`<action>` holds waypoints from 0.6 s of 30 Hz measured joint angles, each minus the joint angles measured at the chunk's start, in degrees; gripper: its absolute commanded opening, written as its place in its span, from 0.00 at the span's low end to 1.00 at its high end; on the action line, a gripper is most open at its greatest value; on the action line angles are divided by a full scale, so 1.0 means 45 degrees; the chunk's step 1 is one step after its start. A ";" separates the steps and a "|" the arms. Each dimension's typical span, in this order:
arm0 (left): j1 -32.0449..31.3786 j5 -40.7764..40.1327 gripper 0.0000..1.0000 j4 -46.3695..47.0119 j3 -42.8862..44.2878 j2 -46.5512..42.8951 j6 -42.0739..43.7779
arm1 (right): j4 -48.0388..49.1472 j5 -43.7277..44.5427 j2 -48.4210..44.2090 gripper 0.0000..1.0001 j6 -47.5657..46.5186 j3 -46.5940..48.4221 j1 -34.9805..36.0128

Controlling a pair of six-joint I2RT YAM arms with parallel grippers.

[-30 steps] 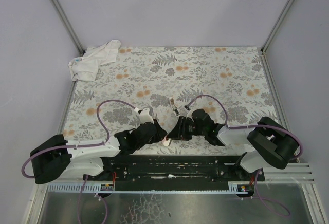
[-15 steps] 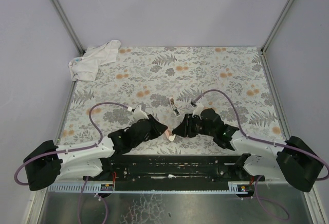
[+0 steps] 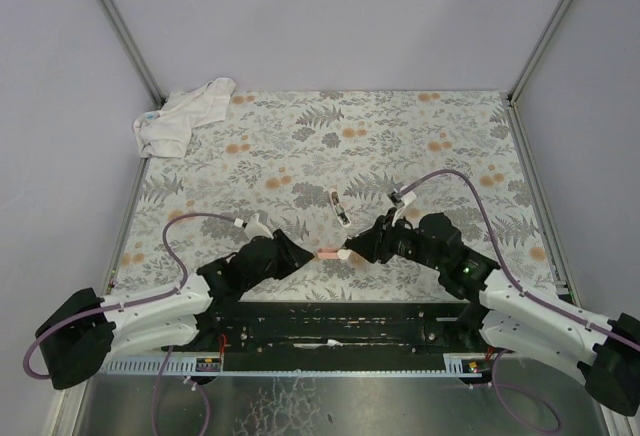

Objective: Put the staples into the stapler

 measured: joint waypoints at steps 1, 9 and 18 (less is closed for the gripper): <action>0.0078 0.0058 0.44 -0.0107 -0.0160 -0.0063 -0.0034 | 0.0024 0.0000 -0.0204 0.00 -0.0068 0.0063 0.0000; 0.0194 0.0355 0.58 -0.0578 -0.0350 -0.1773 -0.0369 | 0.0296 0.0068 -0.0913 0.00 -0.0486 -0.0039 0.0005; 0.0379 0.0641 0.79 -0.0170 0.0092 -0.3293 -0.1583 | 0.2715 0.0180 -0.1598 0.00 -0.1156 -0.1535 0.0005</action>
